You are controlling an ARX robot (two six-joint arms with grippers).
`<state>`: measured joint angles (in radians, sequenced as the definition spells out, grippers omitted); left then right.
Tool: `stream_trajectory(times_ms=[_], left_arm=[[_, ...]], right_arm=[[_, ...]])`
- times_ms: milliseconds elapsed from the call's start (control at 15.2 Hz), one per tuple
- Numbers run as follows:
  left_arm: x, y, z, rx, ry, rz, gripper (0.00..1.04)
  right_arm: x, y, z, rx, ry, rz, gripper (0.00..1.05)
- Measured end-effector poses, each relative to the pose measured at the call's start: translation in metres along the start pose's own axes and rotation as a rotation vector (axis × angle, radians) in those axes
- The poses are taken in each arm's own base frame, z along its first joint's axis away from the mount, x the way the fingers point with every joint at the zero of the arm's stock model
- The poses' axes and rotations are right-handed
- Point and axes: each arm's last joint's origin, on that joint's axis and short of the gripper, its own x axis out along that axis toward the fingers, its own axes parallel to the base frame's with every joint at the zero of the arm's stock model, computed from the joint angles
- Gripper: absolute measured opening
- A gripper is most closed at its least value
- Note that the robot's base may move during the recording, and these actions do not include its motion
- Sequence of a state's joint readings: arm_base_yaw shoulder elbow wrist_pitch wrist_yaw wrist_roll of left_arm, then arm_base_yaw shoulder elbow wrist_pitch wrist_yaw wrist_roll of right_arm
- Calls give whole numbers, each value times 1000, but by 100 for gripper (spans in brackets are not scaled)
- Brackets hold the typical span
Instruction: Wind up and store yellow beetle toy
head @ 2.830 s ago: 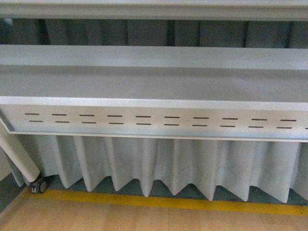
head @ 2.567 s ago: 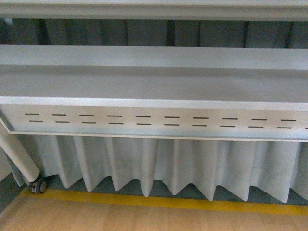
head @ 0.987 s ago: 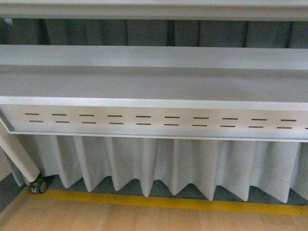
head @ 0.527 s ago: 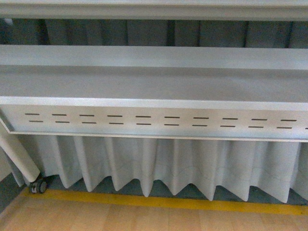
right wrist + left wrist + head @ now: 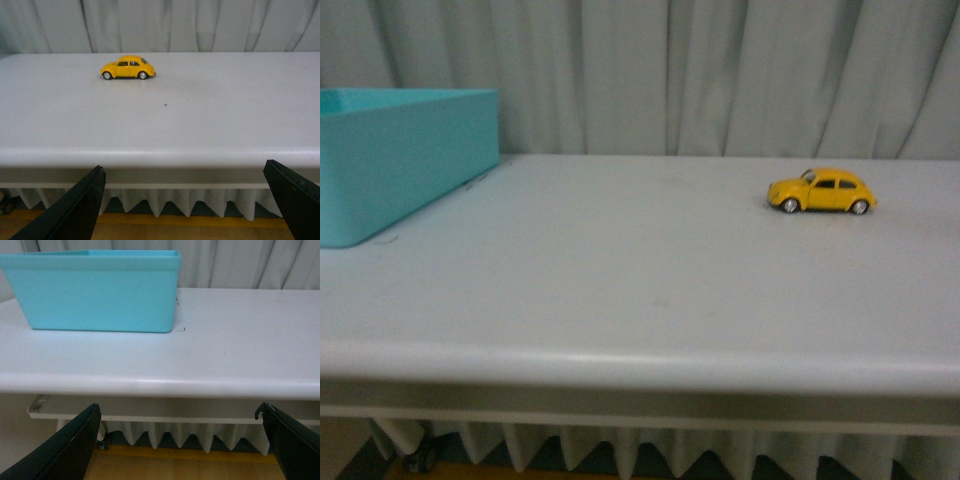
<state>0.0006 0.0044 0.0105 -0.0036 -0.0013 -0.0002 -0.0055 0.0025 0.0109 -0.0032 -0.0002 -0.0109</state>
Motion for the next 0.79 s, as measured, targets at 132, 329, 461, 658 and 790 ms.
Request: stream_trajectory(times_ms=[132, 329, 461, 658, 790], left_arm=[[0, 0, 0, 1, 0, -1, 98], [0, 0, 0, 1, 1, -1, 98], [0, 0, 0, 1, 0, -2, 98], [0, 0, 0, 1, 1, -1, 98], [0, 0, 0, 1, 1, -2, 98]], right_arm=[[0, 0, 0, 1, 0, -1, 98], [0, 0, 0, 1, 0, 0, 98], [0, 0, 0, 1, 1, -1, 98], [0, 0, 0, 1, 0, -1, 98], [0, 0, 0, 1, 0, 0, 98]])
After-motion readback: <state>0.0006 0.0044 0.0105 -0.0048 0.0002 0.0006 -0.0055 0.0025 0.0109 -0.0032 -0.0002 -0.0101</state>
